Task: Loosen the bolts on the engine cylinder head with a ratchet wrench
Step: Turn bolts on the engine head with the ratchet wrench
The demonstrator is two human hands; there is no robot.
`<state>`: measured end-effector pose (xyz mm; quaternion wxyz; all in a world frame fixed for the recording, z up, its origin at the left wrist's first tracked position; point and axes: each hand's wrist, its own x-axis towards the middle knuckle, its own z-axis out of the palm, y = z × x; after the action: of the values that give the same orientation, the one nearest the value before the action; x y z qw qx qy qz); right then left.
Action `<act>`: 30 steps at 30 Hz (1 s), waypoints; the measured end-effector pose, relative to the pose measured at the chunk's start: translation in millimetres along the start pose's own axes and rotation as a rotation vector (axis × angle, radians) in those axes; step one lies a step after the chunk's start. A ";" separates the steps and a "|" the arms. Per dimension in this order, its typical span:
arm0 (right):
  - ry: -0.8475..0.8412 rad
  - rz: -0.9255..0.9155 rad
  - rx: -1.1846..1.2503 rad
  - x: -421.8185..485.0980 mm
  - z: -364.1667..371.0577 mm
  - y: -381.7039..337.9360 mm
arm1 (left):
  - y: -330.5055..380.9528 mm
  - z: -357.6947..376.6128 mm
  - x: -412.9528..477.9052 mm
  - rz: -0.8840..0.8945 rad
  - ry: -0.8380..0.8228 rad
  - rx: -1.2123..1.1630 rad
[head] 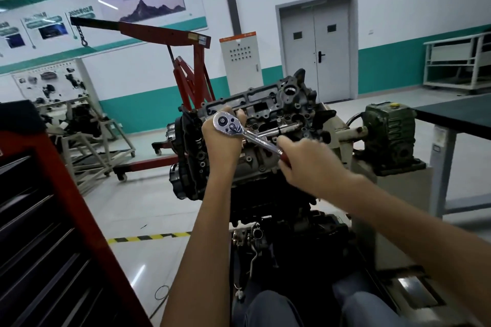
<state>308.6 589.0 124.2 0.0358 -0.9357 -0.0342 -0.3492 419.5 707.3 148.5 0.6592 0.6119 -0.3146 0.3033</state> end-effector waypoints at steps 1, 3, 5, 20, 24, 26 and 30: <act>-0.006 -0.049 -0.050 8.0 -9.0 10.3 | 1.2 -2.5 1.3 0.009 -0.030 -0.006; 0.014 -0.133 -0.134 25.7 -27.2 26.9 | 0.5 -6.0 1.8 0.009 -0.065 -0.013; 0.052 -0.148 -0.192 36.4 -36.8 34.0 | 2.5 -6.4 0.7 0.015 -0.085 -0.004; -0.015 0.099 0.188 -13.9 15.8 -20.5 | -0.9 8.3 -4.3 -0.024 0.072 -0.101; -0.034 -0.103 -0.134 28.1 -30.4 30.2 | -0.5 0.4 -1.4 0.013 -0.010 -0.038; 0.016 -0.132 -0.198 44.5 -46.1 41.1 | -1.9 -0.1 -1.3 0.033 -0.048 -0.040; -0.021 -0.012 -0.067 19.4 -27.4 19.0 | -4.8 2.3 -5.8 0.017 0.029 -0.017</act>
<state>307.1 568.3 156.8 0.0019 -0.9397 -0.0284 -0.3407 419.6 704.6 141.1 0.6663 0.5992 -0.3128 0.3149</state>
